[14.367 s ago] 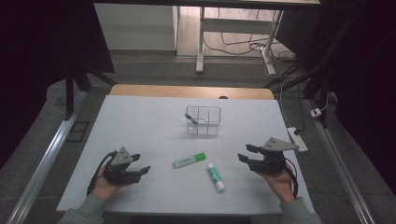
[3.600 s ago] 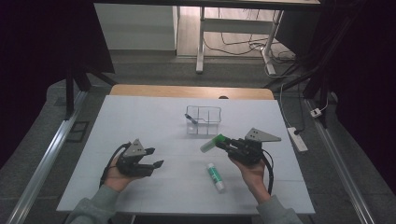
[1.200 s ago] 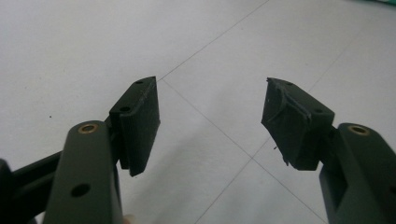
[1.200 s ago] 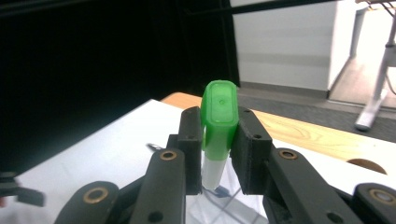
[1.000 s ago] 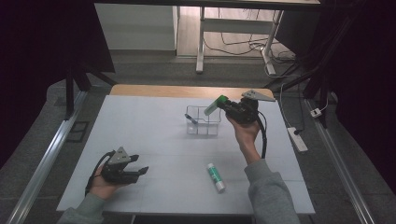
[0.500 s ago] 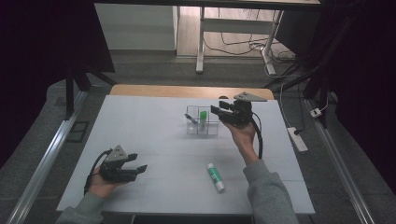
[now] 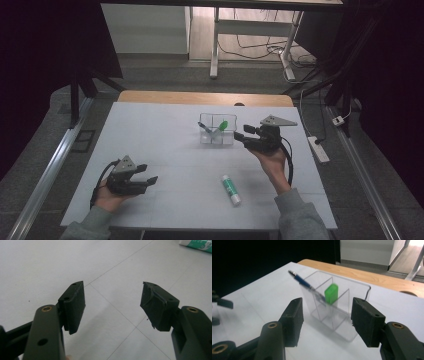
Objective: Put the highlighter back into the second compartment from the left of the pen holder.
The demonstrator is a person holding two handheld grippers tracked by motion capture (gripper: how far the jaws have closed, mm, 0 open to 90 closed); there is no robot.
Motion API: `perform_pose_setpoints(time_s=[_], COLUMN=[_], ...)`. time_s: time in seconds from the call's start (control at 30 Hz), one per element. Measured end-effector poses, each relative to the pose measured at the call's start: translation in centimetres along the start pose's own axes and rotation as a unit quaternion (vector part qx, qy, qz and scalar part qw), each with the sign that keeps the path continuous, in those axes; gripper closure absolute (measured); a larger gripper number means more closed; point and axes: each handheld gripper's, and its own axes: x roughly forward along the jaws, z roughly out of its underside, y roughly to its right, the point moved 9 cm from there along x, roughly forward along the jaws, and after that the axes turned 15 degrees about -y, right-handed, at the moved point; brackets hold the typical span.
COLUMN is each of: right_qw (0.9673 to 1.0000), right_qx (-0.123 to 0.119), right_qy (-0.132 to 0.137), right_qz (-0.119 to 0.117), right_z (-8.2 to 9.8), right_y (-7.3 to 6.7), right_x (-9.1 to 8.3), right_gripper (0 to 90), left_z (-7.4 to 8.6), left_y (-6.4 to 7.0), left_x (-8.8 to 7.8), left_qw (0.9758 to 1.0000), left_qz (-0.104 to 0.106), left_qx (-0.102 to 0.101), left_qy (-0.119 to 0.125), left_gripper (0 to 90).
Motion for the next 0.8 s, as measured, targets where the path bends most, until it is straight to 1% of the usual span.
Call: perform_pose_setpoints(time_s=[0.3, 0.43, 0.53, 0.6, 0.8], right_qw=[1.0000, 0.9998, 0.9998, 0.9997, 0.9993], right_qx=[-0.006, -0.010, -0.008, -0.008, -0.011], right_qy=[-0.005, -0.010, -0.010, -0.018, -0.026], right_qz=[0.005, 0.013, 0.014, 0.017, 0.024], right_z=[2.5, 3.9, 4.8, 5.7, 7.5], right_y=[-0.6, -0.4, -0.2, -0.1, 0.1], right_x=[-2.3, -3.4, -4.1, -4.5, -5.7], right_gripper=[42.9, 43.3, 43.2, 43.0, 42.8], left_z=[0.0, -0.1, -0.2, -0.2, -0.3], left_y=[0.0, -0.1, 0.0, 0.0, 0.0], left_x=[0.0, 0.0, 0.0, 0.0, -0.1], left_qw=[1.0000, 1.0000, 1.0000, 1.0000, 1.0000], left_qz=[-0.002, -0.005, -0.005, -0.005, -0.007], left_qx=[0.002, 0.002, 0.004, 0.005, 0.005], left_qy=[0.000, 0.001, 0.001, -0.001, 0.003], left_gripper=[35.5, 35.5, 35.5, 35.5, 35.5])
